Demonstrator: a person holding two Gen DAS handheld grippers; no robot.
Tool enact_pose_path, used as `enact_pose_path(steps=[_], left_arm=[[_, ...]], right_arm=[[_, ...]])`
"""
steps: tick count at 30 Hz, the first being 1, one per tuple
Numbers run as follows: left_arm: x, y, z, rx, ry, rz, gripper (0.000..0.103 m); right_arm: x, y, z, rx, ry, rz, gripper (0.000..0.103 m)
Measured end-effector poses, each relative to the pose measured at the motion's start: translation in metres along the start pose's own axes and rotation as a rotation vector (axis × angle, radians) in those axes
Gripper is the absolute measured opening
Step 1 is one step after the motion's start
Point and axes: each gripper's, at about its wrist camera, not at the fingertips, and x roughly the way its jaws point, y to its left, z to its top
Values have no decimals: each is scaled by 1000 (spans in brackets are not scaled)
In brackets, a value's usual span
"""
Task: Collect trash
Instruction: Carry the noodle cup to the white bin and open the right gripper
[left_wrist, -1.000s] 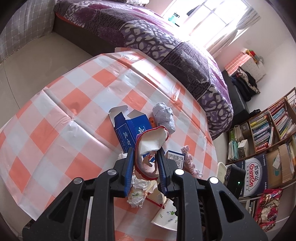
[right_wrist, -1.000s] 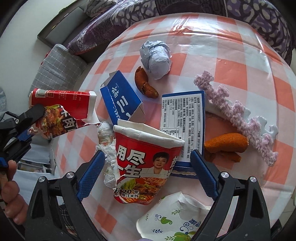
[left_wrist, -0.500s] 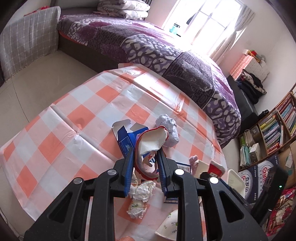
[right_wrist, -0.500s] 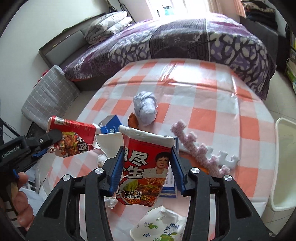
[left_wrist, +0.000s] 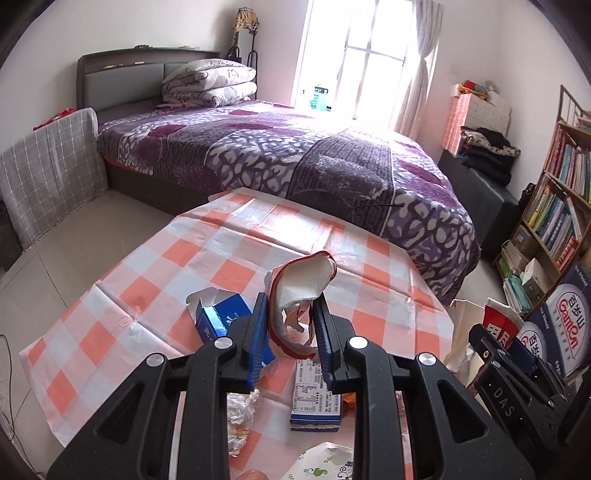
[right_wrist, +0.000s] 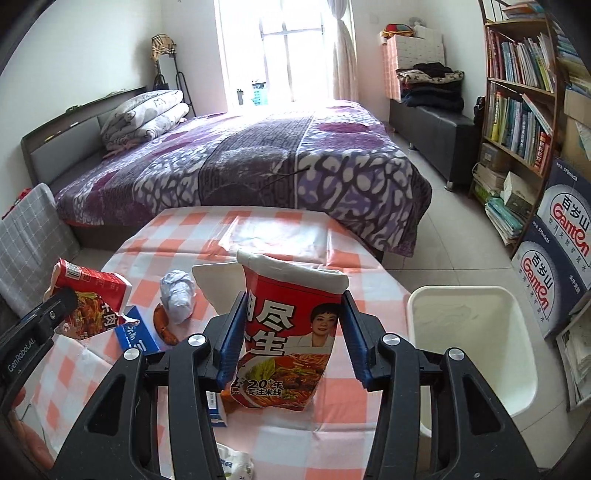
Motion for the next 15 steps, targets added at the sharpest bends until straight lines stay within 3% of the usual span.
enact_pose_path(steps=[15], left_arm=[[0,-101,-16,114,26,-138,25]], right_arm=[[-11,-96,5,107,14,-178,49]])
